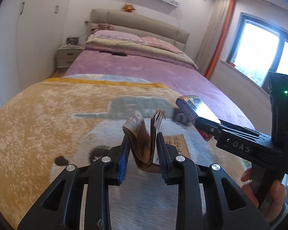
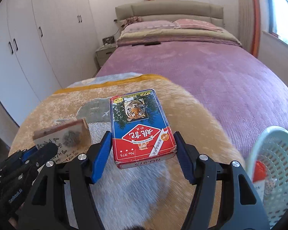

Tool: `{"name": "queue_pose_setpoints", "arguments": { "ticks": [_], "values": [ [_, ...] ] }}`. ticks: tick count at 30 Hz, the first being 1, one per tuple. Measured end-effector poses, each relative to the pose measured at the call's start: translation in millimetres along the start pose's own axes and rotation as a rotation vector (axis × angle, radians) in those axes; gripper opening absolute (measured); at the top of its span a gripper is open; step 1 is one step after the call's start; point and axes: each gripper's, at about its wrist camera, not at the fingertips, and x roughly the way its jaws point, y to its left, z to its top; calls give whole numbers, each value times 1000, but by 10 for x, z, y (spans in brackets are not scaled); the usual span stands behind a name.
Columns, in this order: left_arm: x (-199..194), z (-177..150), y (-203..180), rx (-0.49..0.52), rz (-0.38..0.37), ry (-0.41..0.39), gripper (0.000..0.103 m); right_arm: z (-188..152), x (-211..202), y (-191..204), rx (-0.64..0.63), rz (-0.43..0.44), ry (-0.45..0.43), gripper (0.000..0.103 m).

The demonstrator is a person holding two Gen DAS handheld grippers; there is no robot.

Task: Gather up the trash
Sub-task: 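Carry wallet and card box over the wastebasket and release both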

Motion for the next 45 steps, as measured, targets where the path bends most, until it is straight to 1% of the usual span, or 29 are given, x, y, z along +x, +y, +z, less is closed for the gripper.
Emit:
{"name": "queue_pose_setpoints", "arguments": {
  "ticks": [4, 10, 15, 17, 21, 25, 30, 33, 36, 38, 40, 42, 44, 45],
  "values": [
    [-127, 9, -345, 53, -43, -18, 26, -55, -340, -225, 47, -12, -49, 61],
    [-150, -4, -811, 92, -127, -15, 26, -165, -858, -614, 110, -51, -116, 61],
    [-102, 37, -1272, 157, -187, -19, 26, -263, -1279, -1038, 172, -117, -176, 61],
    [-67, 37, -1493, 189, -215, -18, 26, -299, -1379, -1177, 194, -141, -190, 61],
    [34, -7, -1871, 252, -260, -7, 26, -417, -1561, -1521, 247, -216, -202, 61],
    [203, -97, -2266, 318, -295, 23, 26, -532, -1642, -1874, 320, -260, -193, 61],
    [401, -182, -2550, 346, -324, 69, 26, -700, -1653, -2275, 415, -299, -151, 61],
    [510, -226, -2661, 359, -329, 93, 26, -771, -1601, -2400, 445, -318, -123, 61],
    [642, -296, -2770, 388, -318, 118, 27, -813, -1543, -2476, 467, -324, -99, 61],
    [712, -311, -2810, 389, -306, 132, 30, -848, -1534, -2544, 481, -323, -92, 61],
    [785, -319, -2786, 372, -320, 156, 32, -871, -1511, -2585, 492, -319, -82, 62],
    [825, -343, -2787, 385, -311, 165, 35, -903, -1452, -2650, 512, -315, -62, 63],
    [844, -365, -2789, 400, -300, 169, 42, -929, -1376, -2718, 533, -304, -28, 63],
    [847, -371, -2780, 402, -299, 171, 49, -948, -1330, -2756, 545, -290, -9, 63]
  ]
}}
